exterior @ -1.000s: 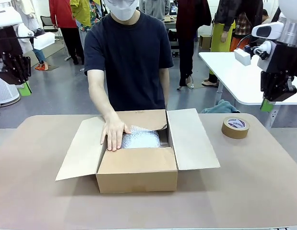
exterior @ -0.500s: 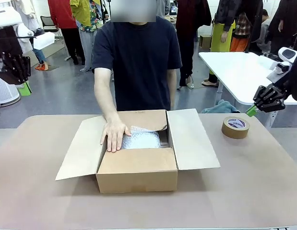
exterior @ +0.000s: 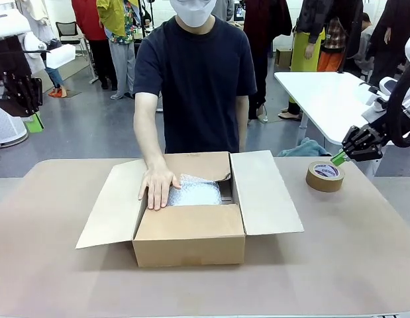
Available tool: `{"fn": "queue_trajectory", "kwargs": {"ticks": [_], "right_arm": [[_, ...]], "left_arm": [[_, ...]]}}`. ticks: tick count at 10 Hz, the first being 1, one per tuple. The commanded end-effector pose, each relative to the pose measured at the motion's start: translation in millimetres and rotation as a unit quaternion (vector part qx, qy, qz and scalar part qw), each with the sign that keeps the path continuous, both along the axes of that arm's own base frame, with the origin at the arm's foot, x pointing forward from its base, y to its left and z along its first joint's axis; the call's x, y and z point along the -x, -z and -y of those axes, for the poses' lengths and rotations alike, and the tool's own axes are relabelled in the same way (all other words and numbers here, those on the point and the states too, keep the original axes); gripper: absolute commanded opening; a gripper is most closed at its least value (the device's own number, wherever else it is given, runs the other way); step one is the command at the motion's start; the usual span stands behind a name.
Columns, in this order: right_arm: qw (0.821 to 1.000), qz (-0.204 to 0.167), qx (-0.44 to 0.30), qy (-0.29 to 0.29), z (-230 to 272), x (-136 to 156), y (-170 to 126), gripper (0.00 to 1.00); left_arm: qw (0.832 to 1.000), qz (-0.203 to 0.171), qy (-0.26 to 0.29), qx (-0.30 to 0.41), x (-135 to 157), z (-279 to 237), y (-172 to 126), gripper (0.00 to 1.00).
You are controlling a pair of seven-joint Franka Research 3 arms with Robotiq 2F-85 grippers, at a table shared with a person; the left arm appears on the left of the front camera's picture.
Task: Wrap the clocks to prevent damage.
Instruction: Push the right (or left) flap of the Package Box to close it.
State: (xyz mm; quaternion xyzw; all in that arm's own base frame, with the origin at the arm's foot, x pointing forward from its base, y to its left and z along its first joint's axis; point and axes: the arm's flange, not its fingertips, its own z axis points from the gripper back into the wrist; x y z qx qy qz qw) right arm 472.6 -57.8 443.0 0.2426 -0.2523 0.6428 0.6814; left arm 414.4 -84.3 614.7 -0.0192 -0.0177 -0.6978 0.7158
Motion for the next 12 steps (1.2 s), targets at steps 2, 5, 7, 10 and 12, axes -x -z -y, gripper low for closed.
{"fn": "queue_trajectory", "kwargs": {"ticks": [2,5,7,10,12], "right_arm": [[1.0,0.0,0.0,0.0,0.0,0.0,0.0,0.01],[0.999,-0.017,-0.018,0.036,-39.8,3.7,47.1,0.01],[0.998,-0.017,-0.034,0.056,-53.7,10.2,67.0,0.01],[0.998,-0.024,-0.035,0.042,-67.3,12.3,85.3,0.01],[0.998,-0.031,-0.048,0.026,-75.3,7.8,97.0,0.01]], "left_arm": [[1.0,-0.003,0.001,0.003,1.0,-1.6,-2.1,0.0],[1.0,-0.003,0.001,0.003,1.0,-1.6,-2.1,0.0],[1.0,-0.003,0.001,0.003,1.0,-1.6,-2.1,0.0],[1.0,-0.003,0.001,0.003,1.0,-1.6,-2.1,0.0],[1.0,-0.003,0.001,0.003,1.0,-1.6,-2.1,0.0]]}}
